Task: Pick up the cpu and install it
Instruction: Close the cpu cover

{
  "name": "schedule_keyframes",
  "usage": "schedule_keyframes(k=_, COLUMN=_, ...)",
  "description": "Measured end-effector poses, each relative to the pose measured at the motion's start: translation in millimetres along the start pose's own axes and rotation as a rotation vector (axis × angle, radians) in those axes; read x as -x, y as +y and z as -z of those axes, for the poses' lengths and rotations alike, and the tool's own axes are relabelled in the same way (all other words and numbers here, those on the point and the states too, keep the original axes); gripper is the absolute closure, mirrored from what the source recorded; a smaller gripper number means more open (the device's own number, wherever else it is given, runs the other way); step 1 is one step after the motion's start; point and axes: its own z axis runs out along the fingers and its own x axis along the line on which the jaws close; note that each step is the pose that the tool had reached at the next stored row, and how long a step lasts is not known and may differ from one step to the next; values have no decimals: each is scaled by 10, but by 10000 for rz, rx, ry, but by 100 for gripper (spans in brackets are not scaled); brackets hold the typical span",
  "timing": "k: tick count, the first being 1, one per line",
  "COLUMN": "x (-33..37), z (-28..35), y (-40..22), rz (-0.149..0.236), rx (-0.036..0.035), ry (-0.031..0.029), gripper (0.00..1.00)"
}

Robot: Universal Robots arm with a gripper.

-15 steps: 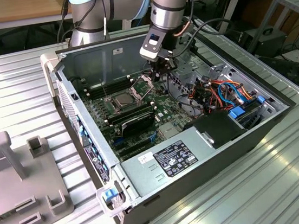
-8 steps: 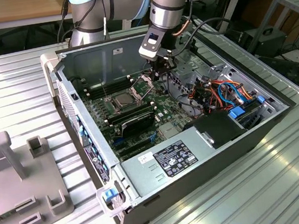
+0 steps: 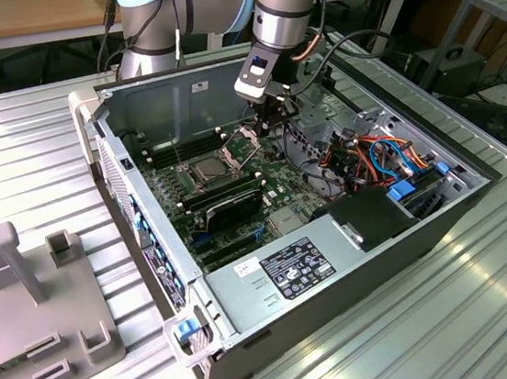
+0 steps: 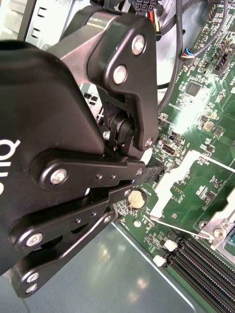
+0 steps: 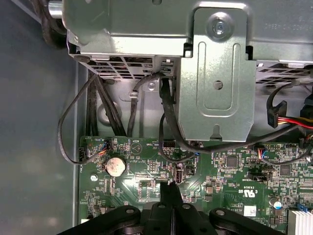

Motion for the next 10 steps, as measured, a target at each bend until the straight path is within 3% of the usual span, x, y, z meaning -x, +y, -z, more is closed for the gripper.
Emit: schedule_keyframes(k=10, x=-1, z=0, y=-32, rz=-2, rx=0, ry=0, gripper=89)
